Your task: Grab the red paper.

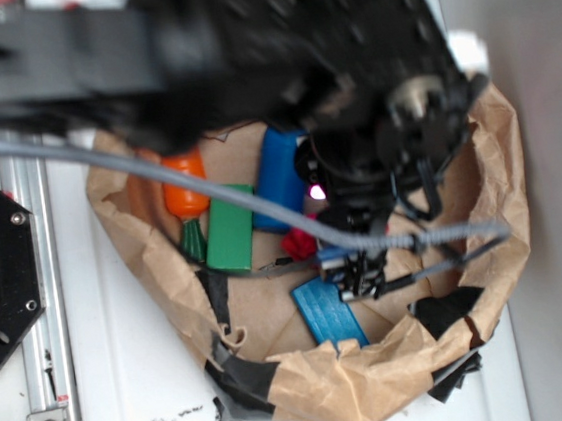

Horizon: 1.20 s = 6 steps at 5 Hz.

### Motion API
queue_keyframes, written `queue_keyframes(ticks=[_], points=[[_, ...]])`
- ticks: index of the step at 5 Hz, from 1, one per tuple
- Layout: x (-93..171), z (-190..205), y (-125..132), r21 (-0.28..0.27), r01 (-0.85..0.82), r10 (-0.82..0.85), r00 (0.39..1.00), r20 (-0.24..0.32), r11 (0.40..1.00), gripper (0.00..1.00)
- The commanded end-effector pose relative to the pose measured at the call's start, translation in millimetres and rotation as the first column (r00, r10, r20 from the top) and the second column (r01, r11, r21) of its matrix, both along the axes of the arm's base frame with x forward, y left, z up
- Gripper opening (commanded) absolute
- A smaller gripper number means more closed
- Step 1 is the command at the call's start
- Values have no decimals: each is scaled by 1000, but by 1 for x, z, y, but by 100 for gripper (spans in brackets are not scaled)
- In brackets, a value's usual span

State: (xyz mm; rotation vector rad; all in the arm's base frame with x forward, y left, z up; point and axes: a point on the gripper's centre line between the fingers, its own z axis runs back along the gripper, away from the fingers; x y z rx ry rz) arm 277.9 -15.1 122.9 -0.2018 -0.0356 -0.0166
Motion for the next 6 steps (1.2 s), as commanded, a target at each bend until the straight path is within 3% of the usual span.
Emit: queue_keyframes(ticks=[1,2,3,4,5,6], points=[[-9,59,12,-5,-6,6,995,98,1000,0],[-6,40,6,2,-113,112,987,117,994,100],[-6,12,-12,2,-212,209,965,158,977,100],[-3,-8,-21,3,-395,389,906,167,919,100],[3,-25,-31,-159,-503,525,837,152,849,100],[6,-31,-34,-130,-476,491,862,128,870,100]])
